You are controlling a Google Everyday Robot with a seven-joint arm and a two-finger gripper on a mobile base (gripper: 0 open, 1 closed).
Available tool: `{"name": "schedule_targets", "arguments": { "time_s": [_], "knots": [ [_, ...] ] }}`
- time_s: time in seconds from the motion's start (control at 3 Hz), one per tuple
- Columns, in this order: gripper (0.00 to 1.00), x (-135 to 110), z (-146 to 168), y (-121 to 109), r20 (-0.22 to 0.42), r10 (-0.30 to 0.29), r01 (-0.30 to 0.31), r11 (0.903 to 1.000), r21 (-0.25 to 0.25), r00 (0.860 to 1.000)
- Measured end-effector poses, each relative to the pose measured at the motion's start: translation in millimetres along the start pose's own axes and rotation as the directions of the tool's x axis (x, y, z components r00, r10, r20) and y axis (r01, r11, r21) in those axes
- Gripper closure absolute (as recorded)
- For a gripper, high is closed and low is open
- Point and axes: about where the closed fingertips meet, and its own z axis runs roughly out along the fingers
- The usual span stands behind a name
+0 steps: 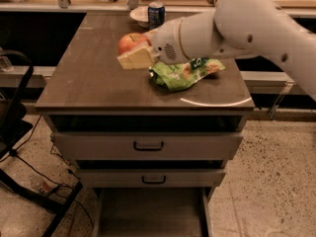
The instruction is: Place apple into bottom drawer
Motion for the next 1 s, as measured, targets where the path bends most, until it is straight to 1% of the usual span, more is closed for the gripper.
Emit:
{"name": "schedule_targets", "arguments": {
  "time_s": [0.33,0.67,1.0],
  "knots": [
    [1.00,32.4,-36.8,27.6,-0.043,0.033,-0.034,0.9993,-0.015,0.999],
    [1.00,75.9,-71.2,63.5,-0.067,0.072,-0.075,0.9965,-0.038,0.995],
    [1.00,116.8,-89.5,83.3,-0.064,0.088,-0.091,0.9943,-0.055,0.994]
  ]
}}
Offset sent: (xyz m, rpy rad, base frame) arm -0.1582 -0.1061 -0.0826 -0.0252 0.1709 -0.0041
